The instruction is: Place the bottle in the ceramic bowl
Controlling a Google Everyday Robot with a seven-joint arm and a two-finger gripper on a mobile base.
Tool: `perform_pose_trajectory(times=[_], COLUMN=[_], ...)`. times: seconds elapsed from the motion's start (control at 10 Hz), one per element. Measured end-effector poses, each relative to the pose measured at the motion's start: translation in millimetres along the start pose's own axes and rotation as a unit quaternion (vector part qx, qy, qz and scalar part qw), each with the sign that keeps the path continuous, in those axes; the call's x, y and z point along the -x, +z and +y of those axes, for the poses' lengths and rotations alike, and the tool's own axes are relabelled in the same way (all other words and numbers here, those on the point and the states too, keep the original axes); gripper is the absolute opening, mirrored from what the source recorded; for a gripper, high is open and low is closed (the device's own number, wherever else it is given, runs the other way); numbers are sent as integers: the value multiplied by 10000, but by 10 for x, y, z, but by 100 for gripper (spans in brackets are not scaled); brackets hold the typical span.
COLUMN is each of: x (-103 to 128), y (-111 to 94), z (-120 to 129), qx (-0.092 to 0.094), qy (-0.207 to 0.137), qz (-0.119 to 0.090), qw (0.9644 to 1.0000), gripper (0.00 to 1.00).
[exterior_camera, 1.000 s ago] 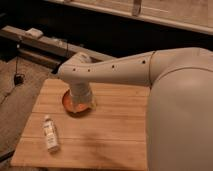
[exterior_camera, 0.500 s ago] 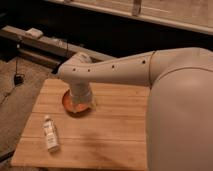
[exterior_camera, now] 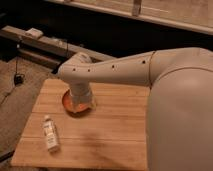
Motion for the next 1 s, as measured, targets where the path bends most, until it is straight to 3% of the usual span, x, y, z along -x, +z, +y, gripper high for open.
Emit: perform_pose_trajectory(times=[0.7, 0.8, 1.0], x=[-3, -9, -69], y=[5, 16, 63], z=[-7, 40, 443], qx=[-43, -57, -77], qy=[-47, -139, -618], qz=[-29, -64, -165], qw=[10000, 9999, 9979], gripper=[65, 65, 65])
